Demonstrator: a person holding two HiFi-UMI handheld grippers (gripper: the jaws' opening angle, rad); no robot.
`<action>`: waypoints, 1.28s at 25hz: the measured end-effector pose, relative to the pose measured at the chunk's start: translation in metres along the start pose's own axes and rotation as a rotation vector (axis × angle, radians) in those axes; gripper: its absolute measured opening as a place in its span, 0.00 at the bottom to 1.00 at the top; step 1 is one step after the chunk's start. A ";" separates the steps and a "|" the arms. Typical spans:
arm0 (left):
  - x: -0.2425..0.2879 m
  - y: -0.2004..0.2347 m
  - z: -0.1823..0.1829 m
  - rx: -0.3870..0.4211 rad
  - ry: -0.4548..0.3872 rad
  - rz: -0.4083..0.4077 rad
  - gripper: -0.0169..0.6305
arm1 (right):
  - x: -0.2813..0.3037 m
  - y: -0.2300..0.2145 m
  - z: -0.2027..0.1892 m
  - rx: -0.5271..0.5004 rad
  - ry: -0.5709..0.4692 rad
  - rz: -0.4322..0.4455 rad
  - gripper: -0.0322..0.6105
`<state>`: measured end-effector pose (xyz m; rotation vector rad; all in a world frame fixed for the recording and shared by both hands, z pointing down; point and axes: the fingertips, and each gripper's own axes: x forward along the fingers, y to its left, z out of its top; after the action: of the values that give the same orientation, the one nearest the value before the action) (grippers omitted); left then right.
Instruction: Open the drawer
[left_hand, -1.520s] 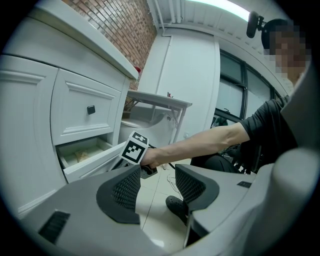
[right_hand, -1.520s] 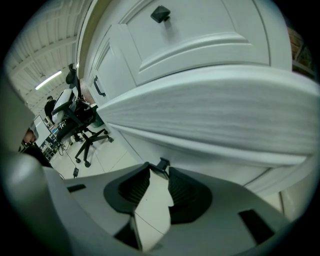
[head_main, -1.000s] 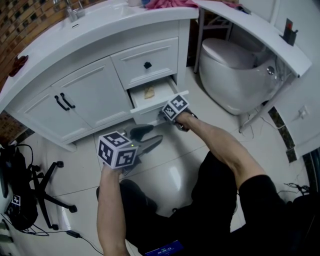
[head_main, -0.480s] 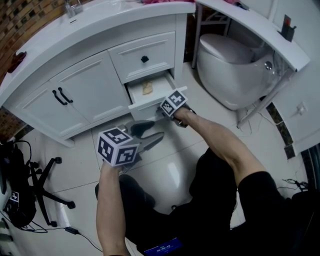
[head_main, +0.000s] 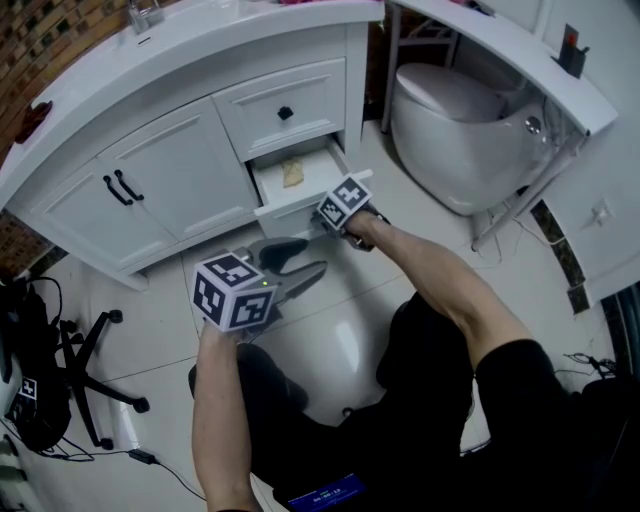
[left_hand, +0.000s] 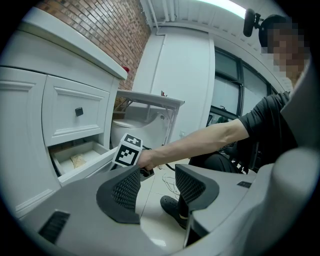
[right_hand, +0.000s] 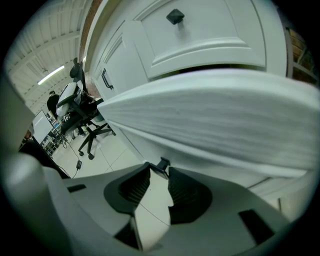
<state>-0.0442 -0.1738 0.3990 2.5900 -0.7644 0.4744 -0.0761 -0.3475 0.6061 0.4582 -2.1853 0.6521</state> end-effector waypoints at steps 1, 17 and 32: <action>0.001 -0.002 0.000 0.002 0.001 -0.001 0.36 | 0.000 0.000 -0.001 0.000 0.001 0.001 0.26; -0.006 -0.036 -0.002 0.010 -0.018 0.029 0.36 | -0.010 0.015 -0.023 -0.037 0.031 0.005 0.26; -0.011 -0.069 -0.010 -0.005 -0.045 0.058 0.36 | -0.015 0.024 -0.034 -0.075 0.039 -0.032 0.24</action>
<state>-0.0152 -0.1109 0.3841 2.5878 -0.8573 0.4329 -0.0587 -0.3068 0.6059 0.4365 -2.1538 0.5557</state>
